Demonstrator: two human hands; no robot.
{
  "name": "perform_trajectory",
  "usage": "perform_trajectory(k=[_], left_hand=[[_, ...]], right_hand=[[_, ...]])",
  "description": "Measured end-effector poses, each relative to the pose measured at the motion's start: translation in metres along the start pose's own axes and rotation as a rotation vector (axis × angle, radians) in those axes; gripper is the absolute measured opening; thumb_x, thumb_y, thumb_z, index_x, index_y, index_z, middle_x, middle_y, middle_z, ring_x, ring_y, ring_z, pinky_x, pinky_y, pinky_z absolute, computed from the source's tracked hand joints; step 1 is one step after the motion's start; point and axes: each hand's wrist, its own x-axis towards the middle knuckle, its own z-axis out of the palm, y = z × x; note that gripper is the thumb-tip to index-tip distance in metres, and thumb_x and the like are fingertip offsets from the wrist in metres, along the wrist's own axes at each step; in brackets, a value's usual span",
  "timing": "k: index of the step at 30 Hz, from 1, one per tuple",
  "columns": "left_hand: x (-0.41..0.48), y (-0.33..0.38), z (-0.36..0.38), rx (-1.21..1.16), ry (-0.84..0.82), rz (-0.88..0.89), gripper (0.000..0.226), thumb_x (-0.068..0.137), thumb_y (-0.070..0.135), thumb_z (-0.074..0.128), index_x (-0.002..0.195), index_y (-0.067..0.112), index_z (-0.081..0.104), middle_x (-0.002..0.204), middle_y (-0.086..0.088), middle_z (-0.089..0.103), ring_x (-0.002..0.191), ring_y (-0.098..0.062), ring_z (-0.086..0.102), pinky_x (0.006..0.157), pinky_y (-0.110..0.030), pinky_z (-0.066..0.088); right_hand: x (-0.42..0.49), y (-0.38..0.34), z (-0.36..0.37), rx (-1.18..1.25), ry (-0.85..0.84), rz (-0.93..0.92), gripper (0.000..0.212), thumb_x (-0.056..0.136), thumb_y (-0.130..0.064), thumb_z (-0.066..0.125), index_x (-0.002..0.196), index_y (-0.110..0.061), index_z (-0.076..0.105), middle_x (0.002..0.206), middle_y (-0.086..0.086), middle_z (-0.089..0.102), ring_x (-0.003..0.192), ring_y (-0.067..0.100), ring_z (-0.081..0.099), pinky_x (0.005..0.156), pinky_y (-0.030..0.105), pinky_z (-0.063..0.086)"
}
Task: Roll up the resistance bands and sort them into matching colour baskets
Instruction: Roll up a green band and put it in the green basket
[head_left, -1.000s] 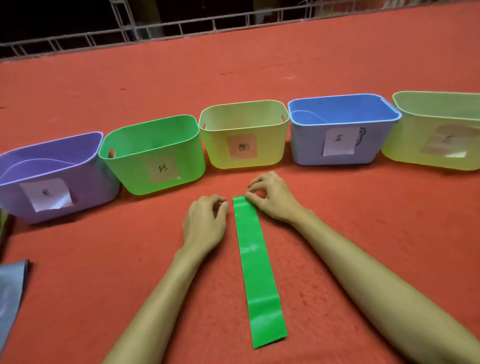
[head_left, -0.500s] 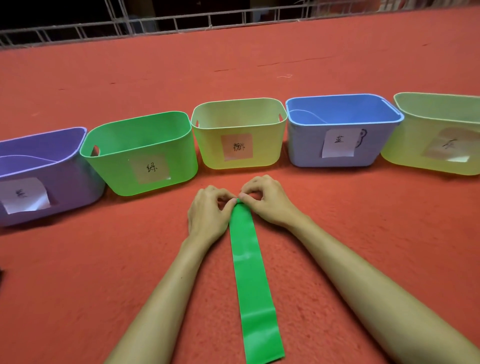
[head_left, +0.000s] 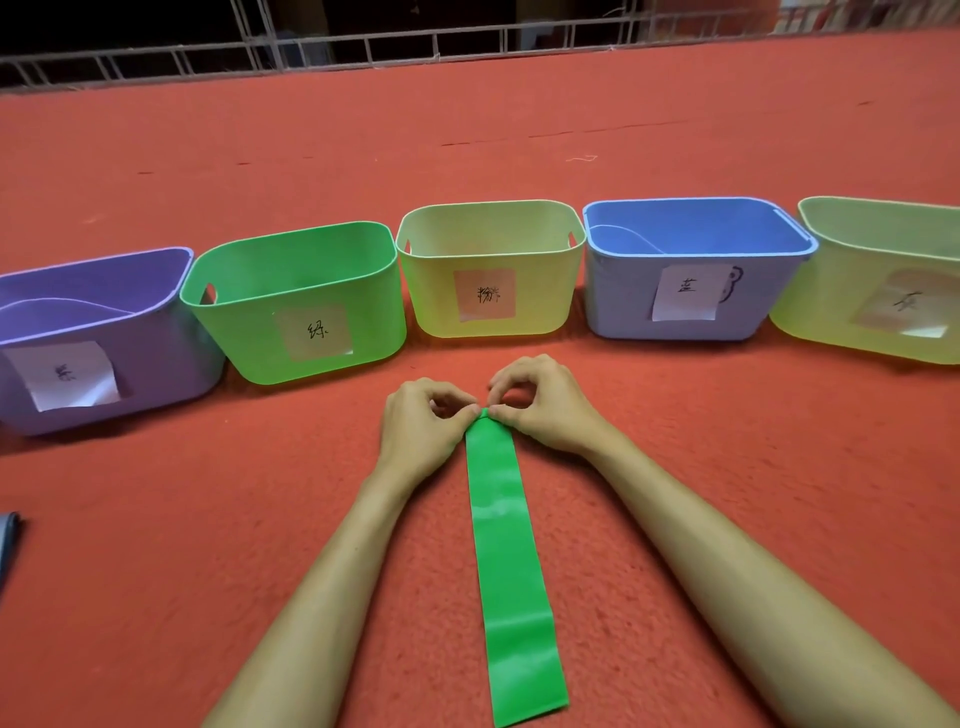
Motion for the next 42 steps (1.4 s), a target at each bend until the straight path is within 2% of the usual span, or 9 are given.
perform_trajectory(k=[4,9,14,18,28,32,35,38,42], left_hand=[[0.000,0.000,-0.002,-0.005,-0.018,0.019,0.010,0.079,0.024,0.087,0.087,0.030,0.084,0.084,0.011,0.072,0.074,0.003,0.065,0.064,-0.004,0.039],[-0.001,0.000,-0.004,-0.008,-0.047,0.044,0.011,0.080,0.024,0.086,0.091,0.027,0.085,0.087,0.011,0.071,0.076,0.011,0.061,0.065,-0.002,0.038],[-0.004,-0.003,-0.006,-0.025,-0.057,0.076,0.006,0.089,0.026,0.079,0.091,0.028,0.085,0.089,0.013,0.069,0.081,0.005,0.061,0.067,-0.003,0.038],[-0.005,-0.004,-0.007,-0.010,-0.069,0.082,0.011,0.084,0.025,0.083,0.090,0.033,0.084,0.091,0.014,0.068,0.083,0.001,0.062,0.068,-0.003,0.038],[-0.008,-0.001,-0.009,-0.028,-0.097,0.108,0.012,0.078,0.018,0.088,0.086,0.027,0.084,0.089,0.009,0.070,0.079,0.009,0.060,0.067,-0.002,0.039],[-0.008,-0.007,-0.008,-0.029,-0.108,0.135,0.011,0.080,0.022,0.086,0.089,0.030,0.083,0.092,0.011,0.070,0.087,0.000,0.064,0.071,-0.006,0.042],[-0.007,-0.010,-0.009,-0.036,-0.123,0.137,0.010,0.081,0.023,0.085,0.086,0.032,0.083,0.091,0.012,0.070,0.089,-0.004,0.066,0.073,-0.014,0.047],[-0.007,-0.009,-0.009,-0.036,-0.136,0.149,0.011,0.081,0.022,0.085,0.082,0.032,0.083,0.086,0.015,0.072,0.085,-0.005,0.066,0.072,-0.021,0.050],[-0.006,-0.008,-0.008,-0.034,-0.113,0.148,0.011,0.083,0.022,0.084,0.081,0.033,0.082,0.085,0.015,0.073,0.079,-0.006,0.065,0.071,-0.022,0.051]], right_hand=[[0.001,0.000,0.001,0.035,0.020,0.014,0.010,0.083,-0.031,0.078,0.076,-0.038,0.074,0.096,-0.017,0.073,0.103,0.011,0.062,0.095,0.035,0.048],[-0.002,0.000,0.001,-0.025,0.005,-0.006,0.006,0.082,-0.025,0.082,0.079,-0.029,0.078,0.102,-0.010,0.071,0.102,0.010,0.057,0.091,0.028,0.041],[-0.006,-0.004,-0.001,-0.018,-0.004,-0.022,0.012,0.080,-0.023,0.083,0.076,-0.031,0.075,0.104,-0.011,0.071,0.104,0.010,0.056,0.093,0.025,0.040],[-0.007,-0.005,-0.001,-0.010,-0.033,-0.023,0.013,0.078,-0.022,0.083,0.075,-0.031,0.074,0.107,-0.011,0.069,0.109,0.011,0.055,0.097,0.031,0.046],[-0.008,-0.004,-0.006,0.009,-0.084,-0.041,0.011,0.079,-0.024,0.082,0.078,-0.033,0.078,0.113,-0.010,0.069,0.109,0.010,0.055,0.099,0.032,0.041],[-0.009,-0.005,-0.006,-0.017,-0.108,-0.044,0.014,0.077,-0.029,0.082,0.074,-0.038,0.073,0.115,-0.013,0.067,0.112,0.007,0.053,0.103,0.032,0.041],[-0.009,-0.004,-0.005,-0.024,-0.121,-0.047,0.005,0.072,-0.040,0.076,0.074,-0.037,0.072,0.116,-0.017,0.065,0.113,0.006,0.052,0.102,0.032,0.042],[-0.008,-0.002,-0.004,-0.016,-0.129,-0.042,0.016,0.069,-0.046,0.071,0.077,-0.032,0.073,0.116,-0.018,0.065,0.114,0.006,0.051,0.101,0.032,0.042],[-0.007,-0.002,-0.004,0.033,-0.101,-0.028,0.007,0.080,-0.037,0.075,0.077,-0.031,0.074,0.113,-0.014,0.068,0.112,0.009,0.053,0.098,0.033,0.043]])
